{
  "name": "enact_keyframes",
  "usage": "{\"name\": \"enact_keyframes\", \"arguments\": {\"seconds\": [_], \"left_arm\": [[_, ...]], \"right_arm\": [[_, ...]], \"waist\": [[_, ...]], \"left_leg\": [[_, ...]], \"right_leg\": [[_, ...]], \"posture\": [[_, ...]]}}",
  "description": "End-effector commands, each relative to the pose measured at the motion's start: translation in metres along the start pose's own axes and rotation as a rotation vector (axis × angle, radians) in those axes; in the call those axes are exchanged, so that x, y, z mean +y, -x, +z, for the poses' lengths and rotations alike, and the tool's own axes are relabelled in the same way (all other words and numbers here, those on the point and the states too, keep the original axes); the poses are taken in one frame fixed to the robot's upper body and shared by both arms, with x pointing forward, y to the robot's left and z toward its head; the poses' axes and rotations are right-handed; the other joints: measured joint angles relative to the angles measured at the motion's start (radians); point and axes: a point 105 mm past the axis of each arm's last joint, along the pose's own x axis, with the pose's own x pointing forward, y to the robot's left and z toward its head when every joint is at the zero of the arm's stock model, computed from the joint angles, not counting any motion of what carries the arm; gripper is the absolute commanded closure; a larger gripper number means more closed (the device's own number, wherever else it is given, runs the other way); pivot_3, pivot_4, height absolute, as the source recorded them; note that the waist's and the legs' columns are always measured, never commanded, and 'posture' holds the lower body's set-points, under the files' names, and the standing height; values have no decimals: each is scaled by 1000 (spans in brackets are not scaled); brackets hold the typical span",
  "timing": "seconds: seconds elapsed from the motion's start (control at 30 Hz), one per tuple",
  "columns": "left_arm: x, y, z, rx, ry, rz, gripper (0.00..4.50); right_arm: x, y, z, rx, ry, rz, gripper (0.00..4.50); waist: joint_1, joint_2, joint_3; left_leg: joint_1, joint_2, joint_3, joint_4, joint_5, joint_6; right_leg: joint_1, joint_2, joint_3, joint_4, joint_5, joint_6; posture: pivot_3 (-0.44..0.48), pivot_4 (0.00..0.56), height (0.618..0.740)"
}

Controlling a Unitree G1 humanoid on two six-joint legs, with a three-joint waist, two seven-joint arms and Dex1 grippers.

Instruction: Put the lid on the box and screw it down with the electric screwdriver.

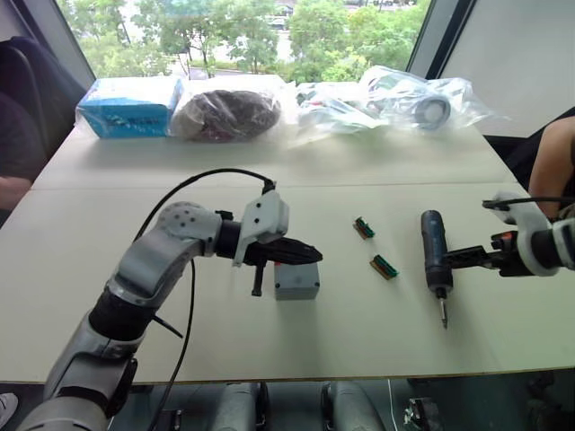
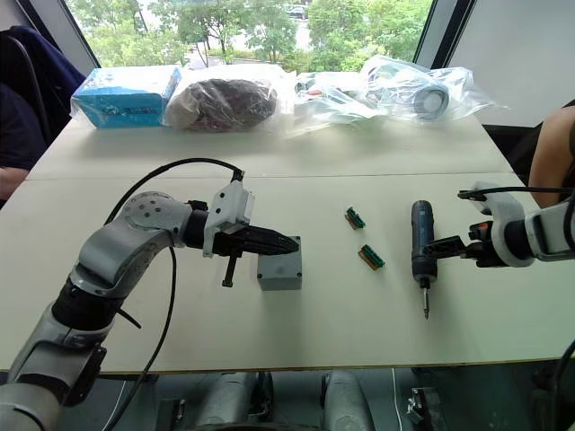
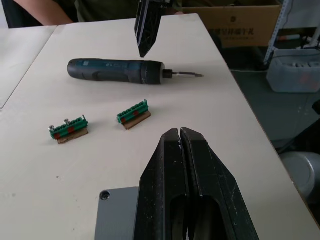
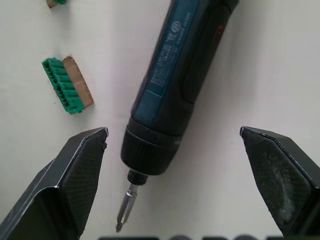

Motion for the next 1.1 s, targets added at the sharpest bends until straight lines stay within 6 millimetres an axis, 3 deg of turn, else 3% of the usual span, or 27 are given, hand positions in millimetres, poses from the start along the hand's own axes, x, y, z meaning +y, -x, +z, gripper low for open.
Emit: {"name": "enact_keyframes", "arguments": {"seconds": [0.03,0.2,0.4,0.5,0.7,0.9,0.97,1.1], "left_arm": [[-4,-2,9,-18,-37,4,4500],[-7,-2,7,-20,-25,22,4500],[-5,-4,0,20,-31,53,4500],[-6,-4,0,19,-29,56,4500],[-6,-3,-1,23,-25,61,4500],[-3,-3,-3,26,-20,64,4500],[-1,-1,-4,31,-19,64,4500],[7,7,-11,50,12,78,4500]], "right_arm": [[-3,-2,2,24,-8,-28,81],[3,-17,5,72,4,-25,81],[10,-34,-8,178,100,-53,81],[8,-40,-14,220,139,-96,631],[1,-46,-20,247,125,-115,2689],[-4,-47,-18,226,87,-118,2721],[-7,-43,-10,190,81,-121,2721],[1,-3,68,-162,154,-92,2721]], "waist": [[5,0,0],[12,0,0],[18,0,0],[17,0,0],[17,0,0],[16,-4,-2],[17,-4,-2],[12,0,0]], "left_leg": [[0,0,0,0,0,0],[0,0,0,0,0,0],[-1,0,0,0,0,0],[0,0,0,0,0,0],[0,0,0,0,0,0],[1,0,-1,0,0,0],[1,0,-1,0,0,0],[1,0,0,1,0,0]], "right_leg": [[0,0,0,0,0,0],[0,0,0,0,0,0],[-1,0,0,0,0,0],[0,0,0,0,0,0],[0,0,-1,0,0,0],[1,0,-1,0,0,0],[2,0,-1,0,0,0],[1,0,-1,0,0,0]], "posture": [[0,150,740],[0,150,740],[0,150,740],[0,150,740],[0,150,740],[0,150,740],[0,150,740],[0,150,740]]}}
